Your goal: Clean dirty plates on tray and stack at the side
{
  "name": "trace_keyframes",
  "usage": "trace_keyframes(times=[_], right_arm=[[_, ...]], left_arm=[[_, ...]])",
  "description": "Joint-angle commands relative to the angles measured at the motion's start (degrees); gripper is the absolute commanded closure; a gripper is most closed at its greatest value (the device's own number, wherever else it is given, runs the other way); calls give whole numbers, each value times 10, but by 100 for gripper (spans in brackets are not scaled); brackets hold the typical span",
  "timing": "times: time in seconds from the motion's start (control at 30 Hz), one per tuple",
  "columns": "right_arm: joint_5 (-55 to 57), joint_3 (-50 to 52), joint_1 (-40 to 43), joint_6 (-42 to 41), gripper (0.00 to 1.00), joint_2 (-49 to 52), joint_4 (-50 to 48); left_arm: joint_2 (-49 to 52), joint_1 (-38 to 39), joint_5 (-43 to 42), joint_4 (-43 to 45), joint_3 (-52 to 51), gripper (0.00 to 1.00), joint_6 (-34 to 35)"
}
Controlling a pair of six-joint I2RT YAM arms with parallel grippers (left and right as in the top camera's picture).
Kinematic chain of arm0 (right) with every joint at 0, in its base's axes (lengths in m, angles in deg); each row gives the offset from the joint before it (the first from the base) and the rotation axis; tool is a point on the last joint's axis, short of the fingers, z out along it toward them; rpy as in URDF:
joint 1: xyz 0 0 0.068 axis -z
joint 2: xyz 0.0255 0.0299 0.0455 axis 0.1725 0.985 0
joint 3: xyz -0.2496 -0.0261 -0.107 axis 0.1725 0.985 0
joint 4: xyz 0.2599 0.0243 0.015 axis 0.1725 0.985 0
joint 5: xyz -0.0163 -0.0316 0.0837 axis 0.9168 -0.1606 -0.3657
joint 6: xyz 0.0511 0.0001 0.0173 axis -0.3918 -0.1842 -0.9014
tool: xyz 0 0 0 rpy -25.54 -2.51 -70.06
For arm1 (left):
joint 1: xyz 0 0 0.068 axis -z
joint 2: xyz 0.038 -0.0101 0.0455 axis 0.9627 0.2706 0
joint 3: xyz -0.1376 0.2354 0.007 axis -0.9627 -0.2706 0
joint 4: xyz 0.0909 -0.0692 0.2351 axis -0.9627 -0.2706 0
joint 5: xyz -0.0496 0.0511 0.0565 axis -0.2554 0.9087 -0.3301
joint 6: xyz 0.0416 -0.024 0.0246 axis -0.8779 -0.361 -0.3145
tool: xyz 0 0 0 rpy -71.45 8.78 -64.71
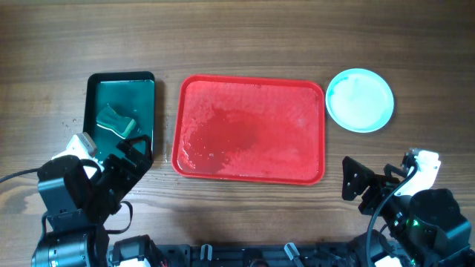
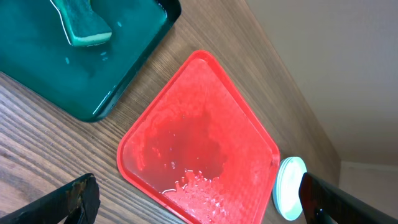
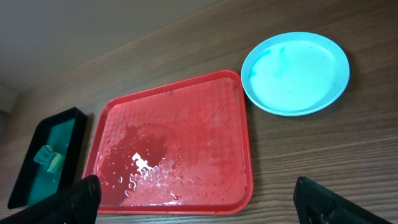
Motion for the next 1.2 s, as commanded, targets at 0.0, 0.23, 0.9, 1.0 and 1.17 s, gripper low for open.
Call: trace_keyframes(times=[0.0,0.23,0.9,1.0,1.17], right_arm=[[12,6,-2,-6,0,-6,-3],[12,6,-2,-6,0,-6,-3],[-174,179,228,203,0,-195,-183],[-205,287,229,193,0,-249,-293],[-226,394,230,193,0,-249,-446]], left_arm=[[0,3,-7,1,1,0,-3],[0,3,-7,1,1,0,-3],[0,3,-7,1,1,0,-3],[0,3,-7,1,1,0,-3],[0,3,-7,1,1,0,-3]])
